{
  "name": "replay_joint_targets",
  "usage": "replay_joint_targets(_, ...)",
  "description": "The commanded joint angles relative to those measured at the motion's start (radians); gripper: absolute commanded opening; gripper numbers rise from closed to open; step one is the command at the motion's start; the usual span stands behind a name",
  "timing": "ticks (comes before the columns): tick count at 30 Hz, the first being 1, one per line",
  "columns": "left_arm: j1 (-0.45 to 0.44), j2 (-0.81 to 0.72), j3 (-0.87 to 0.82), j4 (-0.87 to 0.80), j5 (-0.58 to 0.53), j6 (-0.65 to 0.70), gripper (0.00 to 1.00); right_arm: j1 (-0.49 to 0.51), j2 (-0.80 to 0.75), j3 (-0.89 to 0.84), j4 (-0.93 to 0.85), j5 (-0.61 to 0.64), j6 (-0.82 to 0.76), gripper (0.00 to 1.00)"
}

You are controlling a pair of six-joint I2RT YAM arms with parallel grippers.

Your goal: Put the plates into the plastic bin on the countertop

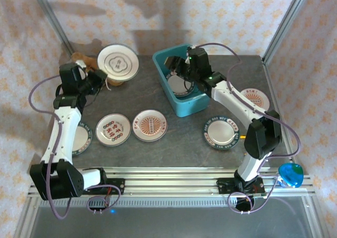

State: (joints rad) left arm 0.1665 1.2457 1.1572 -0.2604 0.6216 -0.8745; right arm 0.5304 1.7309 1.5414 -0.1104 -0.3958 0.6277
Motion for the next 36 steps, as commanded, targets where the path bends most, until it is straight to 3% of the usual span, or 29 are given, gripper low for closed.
replay_joint_targets(1, -0.048, 0.041, 0.081, 0.132, 0.076, -0.020, 0.00, 0.006, 0.017, 0.028, 0.151, -0.170, 0.033, 0.68)
replay_joint_targets(11, -0.149, 0.135, 0.165, 0.189, 0.093, -0.031, 0.00, 0.006, 0.034, 0.028, 0.230, -0.218, 0.072, 0.68)
replay_joint_targets(23, -0.183, 0.162, 0.198, 0.201, 0.109, -0.023, 0.00, 0.005, 0.105, 0.054, 0.291, -0.213, 0.164, 0.54)
replay_joint_targets(36, -0.196, 0.164, 0.213, 0.131, 0.081, 0.042, 0.00, 0.005, 0.137, 0.051, 0.371, -0.216, 0.252, 0.18)
